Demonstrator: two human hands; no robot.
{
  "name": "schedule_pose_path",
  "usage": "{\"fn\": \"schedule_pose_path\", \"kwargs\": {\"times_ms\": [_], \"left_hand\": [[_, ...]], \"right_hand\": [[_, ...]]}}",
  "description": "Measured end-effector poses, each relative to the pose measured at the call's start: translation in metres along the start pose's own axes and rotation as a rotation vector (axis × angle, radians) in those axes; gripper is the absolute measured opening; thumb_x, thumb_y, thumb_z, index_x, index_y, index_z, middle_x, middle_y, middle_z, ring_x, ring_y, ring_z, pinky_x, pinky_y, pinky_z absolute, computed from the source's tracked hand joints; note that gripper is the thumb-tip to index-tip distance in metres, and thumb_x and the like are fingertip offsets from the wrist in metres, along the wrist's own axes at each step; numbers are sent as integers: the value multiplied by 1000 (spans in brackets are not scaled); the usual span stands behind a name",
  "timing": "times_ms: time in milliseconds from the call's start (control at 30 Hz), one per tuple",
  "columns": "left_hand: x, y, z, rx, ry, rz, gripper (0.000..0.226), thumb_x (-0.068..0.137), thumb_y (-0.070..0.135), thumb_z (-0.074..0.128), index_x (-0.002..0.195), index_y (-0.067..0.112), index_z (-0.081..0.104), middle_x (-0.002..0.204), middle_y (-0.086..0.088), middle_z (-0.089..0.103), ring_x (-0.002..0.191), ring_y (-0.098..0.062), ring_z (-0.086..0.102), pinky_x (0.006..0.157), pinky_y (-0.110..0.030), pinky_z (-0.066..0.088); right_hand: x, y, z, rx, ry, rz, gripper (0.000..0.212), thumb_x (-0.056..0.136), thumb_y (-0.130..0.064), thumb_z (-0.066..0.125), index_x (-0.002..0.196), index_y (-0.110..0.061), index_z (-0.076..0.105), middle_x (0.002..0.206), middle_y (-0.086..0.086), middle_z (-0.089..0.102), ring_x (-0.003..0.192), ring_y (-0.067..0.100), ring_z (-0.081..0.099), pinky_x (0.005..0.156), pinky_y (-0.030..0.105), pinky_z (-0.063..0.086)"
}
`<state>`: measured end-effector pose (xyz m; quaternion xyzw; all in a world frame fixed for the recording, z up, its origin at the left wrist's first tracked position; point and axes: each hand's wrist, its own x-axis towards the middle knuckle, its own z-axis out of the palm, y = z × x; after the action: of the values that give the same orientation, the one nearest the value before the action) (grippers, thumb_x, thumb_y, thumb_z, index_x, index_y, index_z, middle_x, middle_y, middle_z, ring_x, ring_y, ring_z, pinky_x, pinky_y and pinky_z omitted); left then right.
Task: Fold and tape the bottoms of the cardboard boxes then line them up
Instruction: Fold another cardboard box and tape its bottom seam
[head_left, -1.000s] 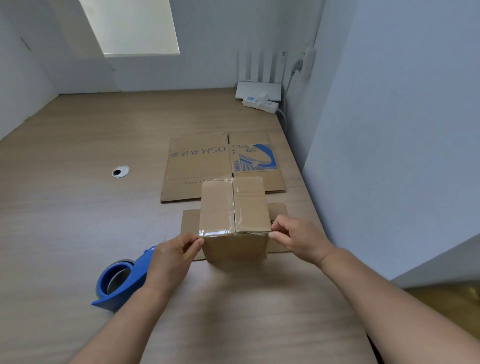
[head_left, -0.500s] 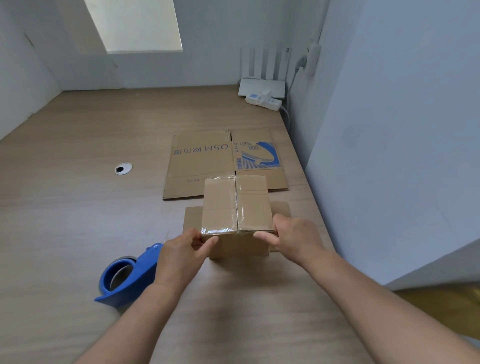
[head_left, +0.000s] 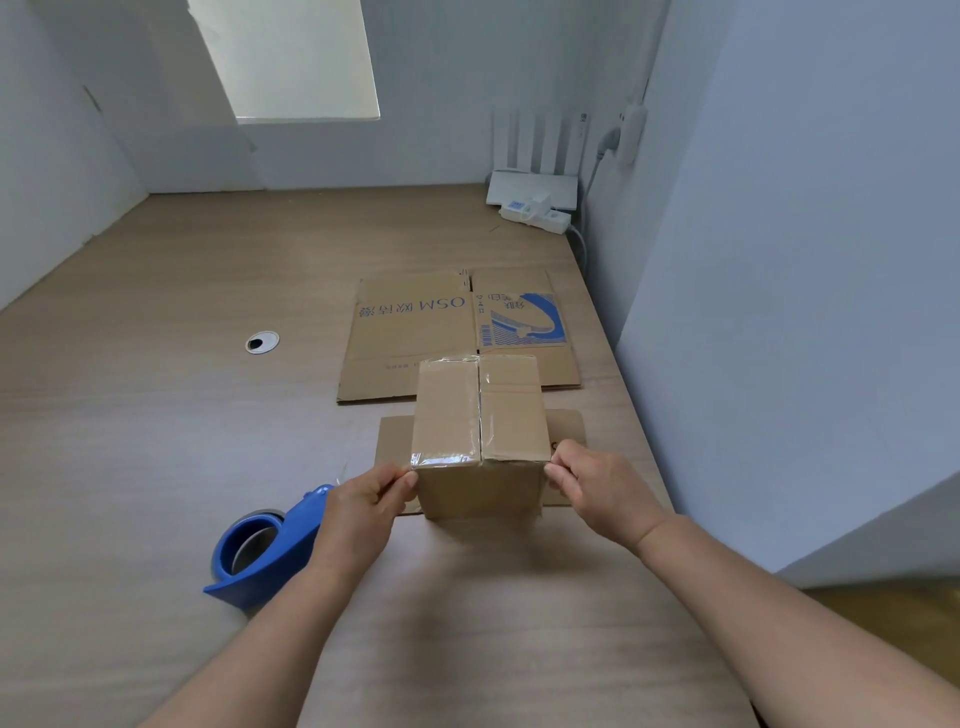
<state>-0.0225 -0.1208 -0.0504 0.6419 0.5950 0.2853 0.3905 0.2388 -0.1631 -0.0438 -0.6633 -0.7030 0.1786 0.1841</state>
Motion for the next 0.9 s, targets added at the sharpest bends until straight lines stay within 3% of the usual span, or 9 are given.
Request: {"fn": "schedule_pose_path", "kwargs": {"times_ms": [100, 233, 367, 467, 533, 600, 700, 800, 900], "left_hand": [[-3, -3, 1, -74, -33, -69, 28, 97, 14, 50, 88, 35, 66, 88, 9, 71, 90, -12, 67, 81, -32, 56], [-2, 7, -1, -105, 85, -114, 28, 101, 18, 41, 123, 19, 58, 109, 1, 66, 96, -14, 65, 91, -41, 52], [20, 39, 2, -109, 102, -91, 25, 102, 32, 36, 104, 28, 60, 101, 0, 63, 100, -23, 60, 91, -39, 47], [32, 58, 13, -61, -30, -138, 39, 102, 37, 32, 128, 17, 53, 114, 4, 54, 113, -23, 52, 93, -27, 37], [36, 60, 16, -8, -82, -169, 45, 102, 41, 29, 135, 16, 48, 117, 4, 52, 114, -23, 51, 96, -29, 37], [37, 55, 13, 48, -134, -222, 50, 101, 48, 25, 134, 18, 47, 116, -2, 58, 98, -24, 56, 87, -32, 48], [32, 51, 10, 112, -242, -275, 54, 99, 52, 21, 136, 20, 44, 101, -2, 55, 85, -21, 57, 68, -32, 51], [24, 55, 13, 85, -228, -179, 52, 99, 51, 27, 138, 24, 46, 116, -1, 55, 103, -21, 53, 85, -37, 51], [19, 66, 9, -95, -144, -46, 38, 99, 41, 39, 134, 33, 50, 122, 7, 58, 111, -14, 54, 95, -36, 47]], "right_hand": [[-7, 4, -2, 100, -9, 117, 20, 92, -32, 58, 80, -17, 53, 71, -4, 58, 68, 19, 52, 66, 32, 41], [2, -6, -15, 270, 108, 349, 34, 92, -51, 48, 77, -21, 55, 78, -6, 63, 76, 16, 57, 70, 34, 46], [41, -22, -18, 235, 20, 474, 47, 93, -61, 32, 80, -20, 49, 83, -2, 56, 82, 19, 53, 66, 31, 38], [63, -30, -9, 270, -79, 556, 61, 93, -62, 32, 119, -12, 55, 118, 9, 58, 110, 27, 54, 88, 36, 42], [63, -32, -6, 291, -120, 578, 58, 95, -55, 37, 128, -10, 51, 126, 8, 57, 113, 28, 54, 93, 35, 44], [55, -28, -8, 335, -140, 568, 52, 93, -52, 43, 124, -11, 55, 123, 5, 60, 108, 24, 57, 87, 32, 44], [40, -18, -13, 347, -183, 597, 76, 82, -71, 40, 122, -9, 59, 121, 5, 62, 104, 22, 59, 90, 36, 48], [27, -19, -21, 282, -181, 606, 76, 84, -75, 33, 117, -12, 61, 115, 4, 64, 100, 21, 59, 90, 37, 48], [18, -24, -36, 398, -62, 529, 62, 87, -66, 43, 124, -18, 57, 122, 0, 61, 108, 19, 57, 94, 37, 47]]}}
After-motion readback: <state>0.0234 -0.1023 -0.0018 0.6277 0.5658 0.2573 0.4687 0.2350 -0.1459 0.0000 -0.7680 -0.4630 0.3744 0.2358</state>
